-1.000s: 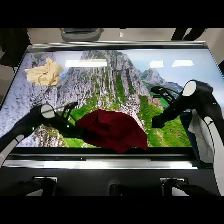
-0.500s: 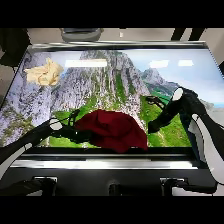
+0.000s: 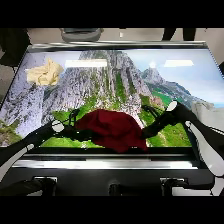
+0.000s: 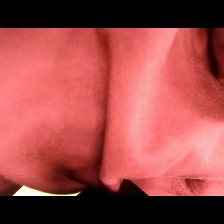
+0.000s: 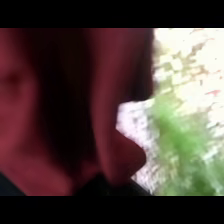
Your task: Fold the shirts.
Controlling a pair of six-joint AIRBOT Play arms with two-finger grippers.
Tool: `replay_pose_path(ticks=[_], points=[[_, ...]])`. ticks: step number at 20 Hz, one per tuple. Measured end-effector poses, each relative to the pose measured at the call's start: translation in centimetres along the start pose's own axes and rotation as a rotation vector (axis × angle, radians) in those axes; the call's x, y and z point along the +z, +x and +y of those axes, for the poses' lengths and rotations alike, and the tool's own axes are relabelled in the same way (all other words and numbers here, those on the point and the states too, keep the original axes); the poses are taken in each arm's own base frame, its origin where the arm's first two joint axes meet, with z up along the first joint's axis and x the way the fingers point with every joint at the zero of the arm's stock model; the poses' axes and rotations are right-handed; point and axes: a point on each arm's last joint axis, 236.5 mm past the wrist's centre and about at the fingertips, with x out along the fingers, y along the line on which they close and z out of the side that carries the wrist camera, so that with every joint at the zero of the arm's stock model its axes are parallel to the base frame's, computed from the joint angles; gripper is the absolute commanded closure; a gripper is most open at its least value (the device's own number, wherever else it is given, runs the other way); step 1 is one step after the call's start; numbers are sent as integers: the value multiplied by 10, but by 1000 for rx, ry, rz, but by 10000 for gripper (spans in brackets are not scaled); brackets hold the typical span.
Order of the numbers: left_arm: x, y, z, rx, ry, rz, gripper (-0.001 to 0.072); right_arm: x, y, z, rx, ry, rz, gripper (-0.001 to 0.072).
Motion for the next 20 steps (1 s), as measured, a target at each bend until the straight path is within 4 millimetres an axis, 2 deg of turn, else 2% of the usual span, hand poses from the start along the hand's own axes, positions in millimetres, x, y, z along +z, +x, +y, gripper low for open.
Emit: replay_pose_path(ticks=[3,4,6,8,10,11,12,13,15,17,18,20], points=[[24,-27,-15,-5,81,-86,680,16,-8,14,41,-20,-59,668],[39,-47,-25,-3,125,-139,680,27,-21,20,35,-54,-101,668],[77,-108,-49,5,208,-305,680,54,-67,34,-36,-160,-218,668],[113,-198,-87,-10,294,-531,680,88,-142,63,-166,-303,-403,667],[132,-312,-127,-35,365,-795,680,112,-247,110,-361,-457,-664,668],[131,-374,-148,-53,400,-932,680,112,-305,139,-475,-519,-806,668],[123,-427,-165,-72,426,-1050,680,103,-357,169,-574,-558,-949,668],[110,-479,-181,-93,447,-1164,680,86,-409,201,-669,-584,-1094,668],[77,-555,-204,-126,488,-1335,680,38,-479,254,-808,-612,-1317,668],[50,-596,-216,-145,516,-1431,680,-10,-519,285,-918,-610,-1454,668],[42,-608,-218,-147,521,-1459,680,-31,-530,293,-971,-597,-1490,667],[33,-621,-217,-137,511,-1490,680,-58,-540,293,-1047,-548,-1500,667]])
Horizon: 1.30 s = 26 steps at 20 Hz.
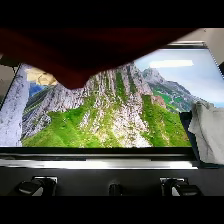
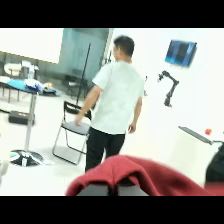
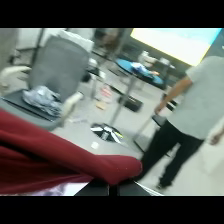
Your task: Fold the shirts.
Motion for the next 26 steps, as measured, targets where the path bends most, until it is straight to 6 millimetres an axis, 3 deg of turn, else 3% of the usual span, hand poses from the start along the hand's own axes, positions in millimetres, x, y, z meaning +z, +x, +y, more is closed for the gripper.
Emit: replay_pose_path(ticks=[4,6,7,10,12,14,16,18,21,22,23,24,26], points=[[3,-6,8,45,11,4,680,-21,-22,-12,-58,-15,108,667],[-30,6,26,98,15,119,679,-58,-16,-3,-14,-9,258,667],[-55,14,36,122,12,196,678,-90,-10,7,32,-4,377,667],[-157,38,74,199,-15,469,679,-202,-1,52,212,7,754,667],[-248,50,104,253,-47,671,678,-279,1,84,311,21,948,666],[-330,59,131,296,-76,818,679,-350,16,111,353,33,1034,666],[-405,65,155,334,-103,956,678,-405,38,130,343,62,1056,666],[-466,71,174,364,-124,1065,678,-448,61,144,314,109,1065,666],[-528,84,193,389,-152,1170,673,-497,82,165,288,196,1091,666],[-544,87,196,392,-172,1197,624,-509,84,171,283,224,1106,666],[-556,90,196,392,-196,1217,338,-519,86,177,277,252,1118,666],[-567,91,194,388,-231,1241,5,-526,89,181,271,272,1123,666],[-579,88,187,379,-284,1294,-4,-534,90,185,264,297,1132,666]])
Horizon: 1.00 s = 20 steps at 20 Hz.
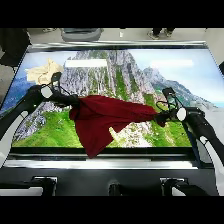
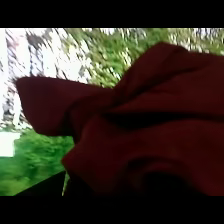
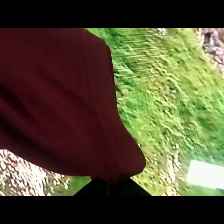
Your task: Fold the shirts.
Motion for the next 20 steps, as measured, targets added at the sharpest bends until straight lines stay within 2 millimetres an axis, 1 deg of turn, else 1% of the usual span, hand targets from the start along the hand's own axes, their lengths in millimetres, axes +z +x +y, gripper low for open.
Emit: replay_pose_path(ticks=[1,2,5,7,8,10,11,14,15,16,17,18,19,20], points=[[-3,-1,1,-4,5,31,-4,-1,2,1,3,8,4,666],[-8,-4,8,2,18,71,-4,-4,4,2,7,15,13,666],[-23,-28,42,29,13,179,-2,-18,7,6,25,23,70,666],[-42,-41,66,34,-35,242,0,-28,6,9,38,13,114,666],[-57,-44,73,20,-60,274,11,-33,6,10,44,7,133,666],[-88,-39,68,-47,-104,336,66,-38,5,12,52,-1,156,666],[-100,-33,63,-82,-125,350,66,-40,5,13,55,-5,166,666],[-126,-7,37,-169,-172,363,77,-44,4,14,60,-10,179,666],[-132,2,29,-183,-179,365,153,-44,4,14,61,-10,181,666],[-136,9,21,-199,-185,366,210,-45,4,14,63,-10,184,666],[-140,14,14,-214,-192,373,357,-45,4,14,63,-10,186,666],[-142,20,7,-224,-196,371,650,-45,4,15,64,-11,187,666],[-146,25,4,-227,-194,374,676,-46,4,15,65,-12,189,666],[-145,27,1,-232,-191,368,678,-46,4,15,65,-13,191,666]])
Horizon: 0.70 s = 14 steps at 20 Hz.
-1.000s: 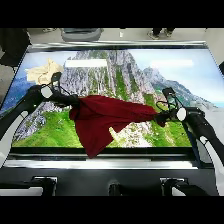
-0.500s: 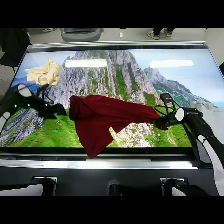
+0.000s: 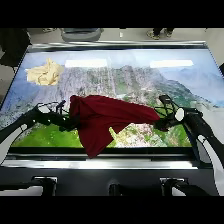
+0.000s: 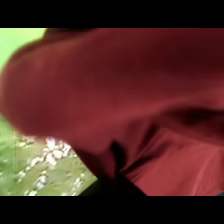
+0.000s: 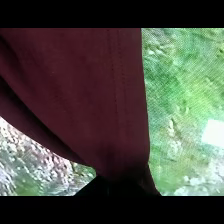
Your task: Fold the shirts.
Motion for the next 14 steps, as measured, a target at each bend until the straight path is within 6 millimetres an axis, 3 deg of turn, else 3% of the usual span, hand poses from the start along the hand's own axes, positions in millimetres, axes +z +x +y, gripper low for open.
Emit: replay_pose_path(ticks=[2,4,5,7,9,10,12,14], points=[[10,-7,-10,-10,30,-40,679,4,-7,-1,-6,-6,-11,666],[34,-40,-38,-50,97,-144,679,20,-29,-7,-35,-24,-64,666],[48,-67,-55,-68,145,-214,679,32,-46,-11,-57,-35,-107,666],[75,-148,-104,-114,265,-416,679,70,-99,-23,-127,-64,-249,666],[84,-266,-165,-161,411,-687,679,110,-184,-35,-225,-93,-444,666],[76,-325,-192,-179,477,-815,679,127,-239,-41,-288,-106,-561,666],[34,-442,-237,-204,588,-1081,679,138,-361,-46,-424,-121,-798,666],[-29,-531,-264,-214,655,-1308,679,116,-477,-42,-548,-117,-1020,666]])
